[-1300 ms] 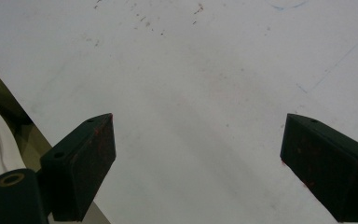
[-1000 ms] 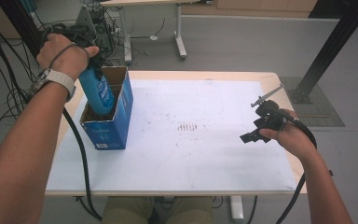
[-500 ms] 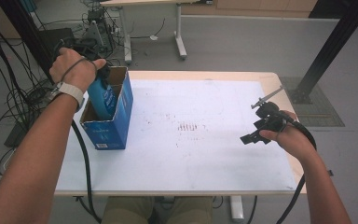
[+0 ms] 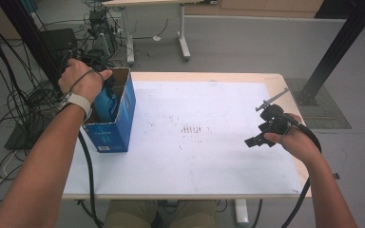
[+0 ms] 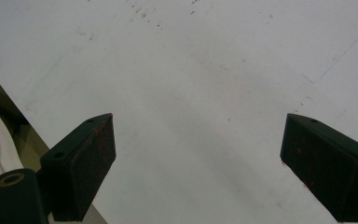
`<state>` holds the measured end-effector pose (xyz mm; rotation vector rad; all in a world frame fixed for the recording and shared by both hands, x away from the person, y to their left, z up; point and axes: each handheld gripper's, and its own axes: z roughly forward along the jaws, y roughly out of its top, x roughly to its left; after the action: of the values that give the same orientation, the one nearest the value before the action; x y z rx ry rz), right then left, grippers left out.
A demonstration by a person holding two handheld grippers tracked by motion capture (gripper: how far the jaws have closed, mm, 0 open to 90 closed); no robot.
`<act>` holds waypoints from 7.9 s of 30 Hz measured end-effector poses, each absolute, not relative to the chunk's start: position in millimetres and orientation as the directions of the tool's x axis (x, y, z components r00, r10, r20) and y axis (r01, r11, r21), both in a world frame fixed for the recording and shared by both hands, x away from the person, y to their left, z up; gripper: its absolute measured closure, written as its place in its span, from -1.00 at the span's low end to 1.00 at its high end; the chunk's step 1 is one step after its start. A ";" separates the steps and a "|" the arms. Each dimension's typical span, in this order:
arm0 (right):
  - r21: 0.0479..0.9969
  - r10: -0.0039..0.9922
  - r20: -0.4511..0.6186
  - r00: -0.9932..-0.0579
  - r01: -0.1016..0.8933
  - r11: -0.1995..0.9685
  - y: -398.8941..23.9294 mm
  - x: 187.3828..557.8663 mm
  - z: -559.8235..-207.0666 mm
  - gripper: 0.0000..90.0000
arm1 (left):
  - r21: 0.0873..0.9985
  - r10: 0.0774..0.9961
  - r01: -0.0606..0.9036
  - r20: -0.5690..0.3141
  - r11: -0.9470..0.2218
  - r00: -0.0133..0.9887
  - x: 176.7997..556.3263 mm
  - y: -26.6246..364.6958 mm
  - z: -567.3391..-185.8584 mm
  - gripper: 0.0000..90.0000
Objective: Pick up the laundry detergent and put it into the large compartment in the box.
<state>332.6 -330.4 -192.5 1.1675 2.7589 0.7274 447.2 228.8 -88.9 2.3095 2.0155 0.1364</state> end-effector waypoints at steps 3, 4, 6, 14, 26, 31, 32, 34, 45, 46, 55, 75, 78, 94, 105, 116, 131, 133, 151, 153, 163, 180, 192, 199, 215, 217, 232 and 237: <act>0.443 0.693 0.124 -0.710 0.665 0.601 -330.8 332.0 -191.9 -0.77 | 0.115 0.991 0.984 0.021 -0.134 0.133 447.3 227.9 -93.6 -0.16; 0.442 0.694 0.124 -0.709 0.666 0.601 -330.6 331.9 -191.7 -0.77 | 0.111 0.990 0.984 0.024 -0.140 0.138 447.8 227.3 -95.1 -0.16; 0.442 0.692 0.122 -0.711 0.663 0.604 -331.0 331.8 -191.9 -0.77 | 0.112 0.989 0.983 0.033 -0.146 0.143 447.5 225.1 -99.2 -0.16; 0.439 0.698 0.126 -0.705 0.671 0.598 -332.6 330.3 -193.6 -0.77 | 0.107 0.989 0.983 0.032 -0.147 0.145 447.6 225.0 -113.1 -0.16; 0.438 0.701 0.128 -0.702 0.674 0.595 -334.3 329.8 -194.5 -0.77 | 0.108 0.988 0.982 0.037 -0.153 0.150 447.9 224.8 -123.8 -0.16; 0.434 0.701 0.129 -0.702 0.675 0.596 -333.5 331.0 -194.7 -0.77 | 0.105 0.987 0.982 0.034 -0.157 0.154 448.7 226.0 -128.0 -0.16; 0.433 0.701 0.129 -0.701 0.676 0.597 -333.0 331.2 -194.8 -0.77 | 0.102 0.987 0.982 0.036 -0.160 0.157 449.0 225.7 -128.9 -0.16; 0.432 0.700 0.130 -0.702 0.676 0.597 -332.2 331.9 -195.1 -0.77 | 0.099 0.986 0.981 0.043 -0.164 0.160 449.3 224.1 -130.6 -0.16; 0.430 0.699 0.131 -0.703 0.676 0.598 -329.7 333.4 -194.0 -0.77 | 0.081 0.985 0.982 0.038 -0.169 0.166 452.2 225.3 -145.3 -0.16; 0.430 0.699 0.130 -0.703 0.675 0.599 -330.1 333.2 -194.0 -0.77 | 0.074 0.985 0.983 0.038 -0.170 0.168 453.5 225.1 -146.6 -0.16; 0.427 0.706 0.131 -0.696 0.682 0.594 -332.0 331.6 -194.1 -0.77 | 0.073 0.985 0.983 0.034 -0.171 0.169 454.1 225.4 -151.3 -0.16; 0.433 0.711 0.124 -0.693 0.682 0.589 -333.8 328.3 -191.6 -0.77 | 0.075 0.984 0.981 0.038 -0.177 0.174 452.6 224.4 -152.0 -0.17; 0.432 0.710 0.123 -0.694 0.681 0.591 -333.1 329.0 -191.7 -0.77 | 0.074 0.984 0.982 0.038 -0.176 0.174 452.5 224.6 -151.9 -0.17; 0.434 0.707 0.122 -0.696 0.678 0.593 -330.6 329.7 -191.7 -0.77 | 0.074 0.984 0.981 0.036 -0.178 0.176 452.2 225.2 -151.8 -0.17; 0.432 0.707 0.123 -0.697 0.678 0.594 -328.8 330.2 -191.4 -0.77 | 0.072 0.984 0.982 0.033 -0.176 0.174 452.2 226.7 -151.8 -0.17; 0.432 0.705 0.124 -0.699 0.677 0.596 -327.7 330.6 -191.1 -0.77 | 0.074 0.985 0.982 0.029 -0.172 0.170 451.7 228.2 -151.9 -0.17; 0.430 0.703 0.121 -0.701 0.676 0.599 -326.1 330.7 -190.6 -0.77 | 0.082 0.984 0.981 0.027 -0.176 0.174 450.0 228.9 -152.3 -0.17; 0.431 0.703 0.123 -0.700 0.676 0.597 -325.7 330.8 -190.4 -0.77 | 0.082 0.984 0.981 0.026 -0.176 0.174 450.0 228.9 -152.2 -0.17; 0.435 0.699 0.118 -0.705 0.670 0.602 -324.4 331.3 -190.3 -0.77 | 0.087 0.984 0.980 0.029 -0.180 0.178 447.6 228.3 -152.3 -0.17; 0.435 0.699 0.118 -0.705 0.670 0.602 -324.3 331.0 -190.1 -0.77 | 0.089 0.984 0.980 0.029 -0.179 0.177 447.2 228.8 -152.4 -0.17; 0.435 0.702 0.118 -0.702 0.672 0.599 -325.6 329.5 -189.8 -0.77 | 0.089 0.984 0.980 0.029 -0.178 0.176 447.1 227.9 -152.4 -0.17; 0.431 0.706 0.120 -0.698 0.677 0.597 -326.4 328.5 -188.9 -0.77 | 0.091 0.983 0.979 0.033 -0.182 0.180 446.6 226.7 -152.5 -0.17; 0.429 0.705 0.120 -0.699 0.677 0.598 -326.1 329.4 -189.3 -0.77 | 0.086 0.983 0.979 0.031 -0.183 0.181 448.0 226.8 -152.4 -0.17; 0.429 0.703 0.118 -0.701 0.675 0.601 -326.0 329.7 -188.4 -0.77 | 0.088 0.983 0.979 0.031 -0.182 0.180 447.8 227.3 -152.5 -0.17; 0.427 0.703 0.121 -0.700 0.676 0.600 -325.2 330.7 -190.5 -0.77 | 0.086 0.982 0.978 0.028 -0.188 0.186 448.0 227.2 -152.2 -0.17; 0.427 0.703 0.120 -0.701 0.676 0.600 -325.0 330.6 -190.1 -0.77 | 0.087 0.982 0.978 0.028 -0.189 0.187 448.1 227.0 -152.1 -0.17; 0.425 0.703 0.116 -0.701 0.675 0.603 -324.7 330.3 -189.3 -0.77 | 0.079 0.980 0.977 0.028 -0.200 0.198 449.7 226.2 -152.3 -0.26; 0.422 0.702 0.120 -0.702 0.676 0.604 -323.4 330.8 -190.3 -0.77 | 0.076 0.979 0.976 0.029 -0.205 0.203 449.5 226.0 -152.1 -0.30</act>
<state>330.8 -323.4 -190.3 1.1882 2.7608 0.6889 449.5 226.0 -152.1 2.4049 1.9542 0.1096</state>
